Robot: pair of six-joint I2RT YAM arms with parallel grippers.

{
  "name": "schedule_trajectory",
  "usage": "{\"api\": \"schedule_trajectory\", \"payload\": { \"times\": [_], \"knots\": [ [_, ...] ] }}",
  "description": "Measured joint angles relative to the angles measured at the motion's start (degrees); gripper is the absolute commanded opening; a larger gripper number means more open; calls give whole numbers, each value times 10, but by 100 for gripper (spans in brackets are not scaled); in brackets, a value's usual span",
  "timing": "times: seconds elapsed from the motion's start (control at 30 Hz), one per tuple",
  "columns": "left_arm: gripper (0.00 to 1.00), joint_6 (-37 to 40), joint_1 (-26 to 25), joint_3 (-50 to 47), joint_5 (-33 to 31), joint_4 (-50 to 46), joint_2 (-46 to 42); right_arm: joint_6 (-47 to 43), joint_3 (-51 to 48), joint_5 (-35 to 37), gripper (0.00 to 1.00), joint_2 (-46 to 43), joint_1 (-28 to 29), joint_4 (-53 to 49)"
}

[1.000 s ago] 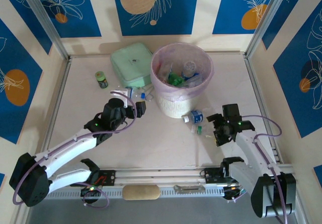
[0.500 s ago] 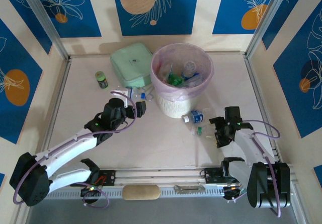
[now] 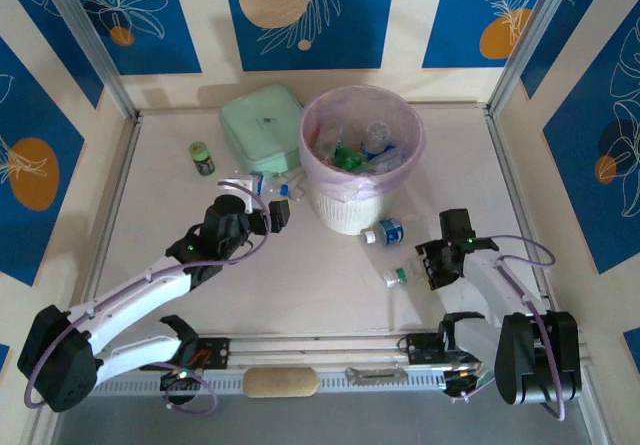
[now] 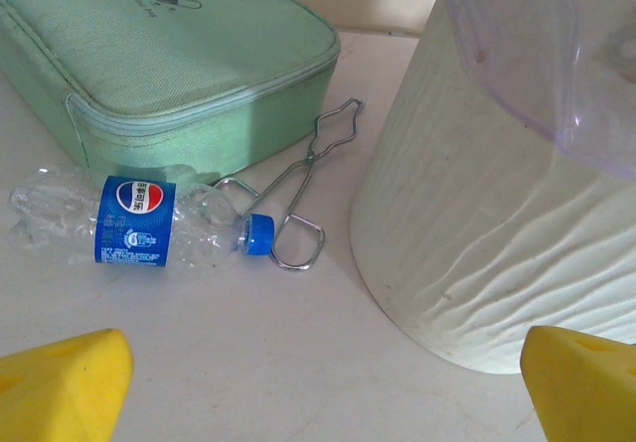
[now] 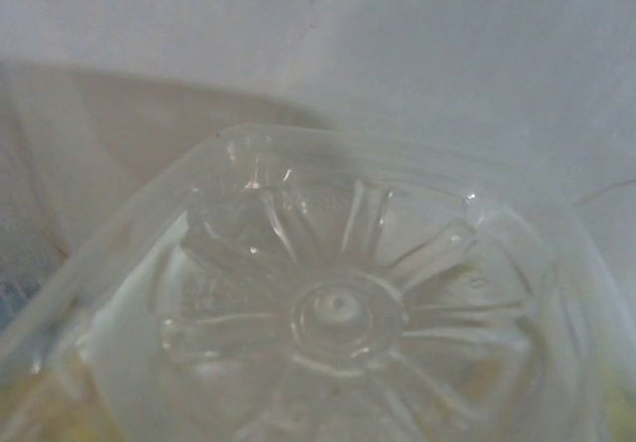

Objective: Put the plastic bottles in the bin

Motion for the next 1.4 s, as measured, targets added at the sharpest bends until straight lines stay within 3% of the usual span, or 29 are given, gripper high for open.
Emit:
{"api": "schedule_trajectory", "payload": {
  "times": [0.3, 0.47, 0.73, 0.9, 1.13, 1.4],
  "knots": [
    [100, 0, 2, 0, -10, 0, 0, -35, 29, 8, 54, -13, 3, 3],
    [100, -5, 26, -6, -8, 0, -10, -98, 120, 15, 54, -38, -9, 4],
    [100, -69, 115, -46, 31, 12, -30, -219, 288, 46, 53, -53, -24, -16],
    [100, -103, 144, -63, 53, 14, -32, -290, 397, 78, 50, -50, -15, -25],
    [100, -138, 162, -78, 80, 32, -33, -389, 550, 119, 49, -1, 76, 9],
    [100, -151, 163, -80, 97, 36, -34, -442, 638, 111, 49, 107, 158, 69]
  ]
}}
